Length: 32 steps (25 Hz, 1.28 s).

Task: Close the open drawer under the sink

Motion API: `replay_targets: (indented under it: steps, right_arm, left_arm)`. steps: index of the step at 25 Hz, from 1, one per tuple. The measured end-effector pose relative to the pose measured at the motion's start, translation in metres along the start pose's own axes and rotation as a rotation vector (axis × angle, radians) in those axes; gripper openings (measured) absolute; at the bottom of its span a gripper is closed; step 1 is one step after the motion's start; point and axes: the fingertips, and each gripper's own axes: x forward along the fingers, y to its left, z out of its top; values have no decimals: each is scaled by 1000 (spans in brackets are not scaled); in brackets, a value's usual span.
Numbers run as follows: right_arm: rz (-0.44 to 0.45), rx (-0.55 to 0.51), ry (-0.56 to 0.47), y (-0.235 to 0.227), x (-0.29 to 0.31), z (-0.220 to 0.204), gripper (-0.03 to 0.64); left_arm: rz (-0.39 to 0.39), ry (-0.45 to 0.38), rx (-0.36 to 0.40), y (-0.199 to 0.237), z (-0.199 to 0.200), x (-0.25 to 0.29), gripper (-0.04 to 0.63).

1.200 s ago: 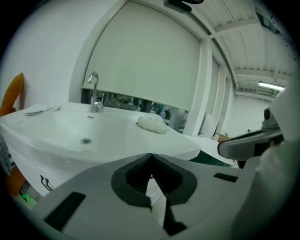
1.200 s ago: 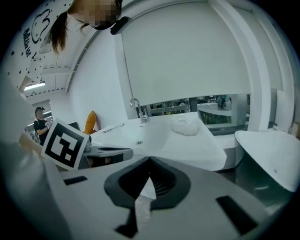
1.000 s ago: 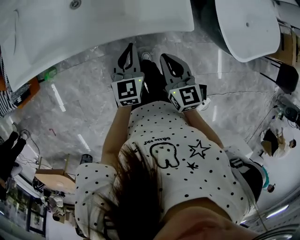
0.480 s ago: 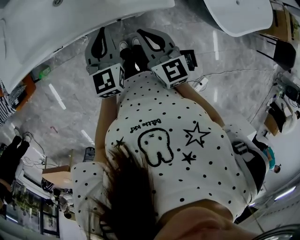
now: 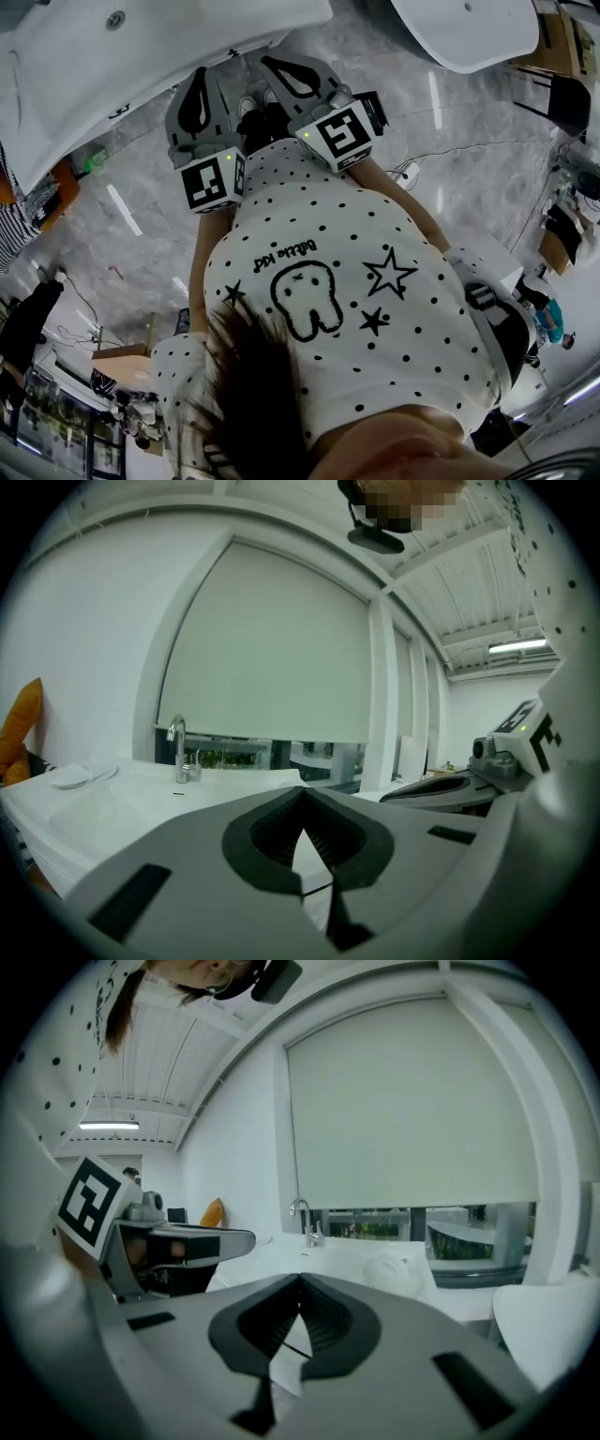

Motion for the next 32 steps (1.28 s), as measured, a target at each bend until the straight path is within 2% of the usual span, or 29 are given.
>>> replay_targets:
  steps: [8, 21, 27, 32]
  right_arm:
    - [28, -12, -5, 3, 0, 0, 15]
    - [19, -11, 8, -2, 5, -8, 15]
    - [-1, -12, 1, -10, 4, -6, 15]
    - [-2, -18, 1, -11, 5, -4, 15]
  left_arm:
    - [-61, 8, -19, -9, 1, -6, 5]
    - [-30, 53, -109, 6, -18, -6, 5]
    - [-35, 30, -100, 3, -13, -4, 5]
    - [-59, 47, -106, -1, -14, 1, 5]
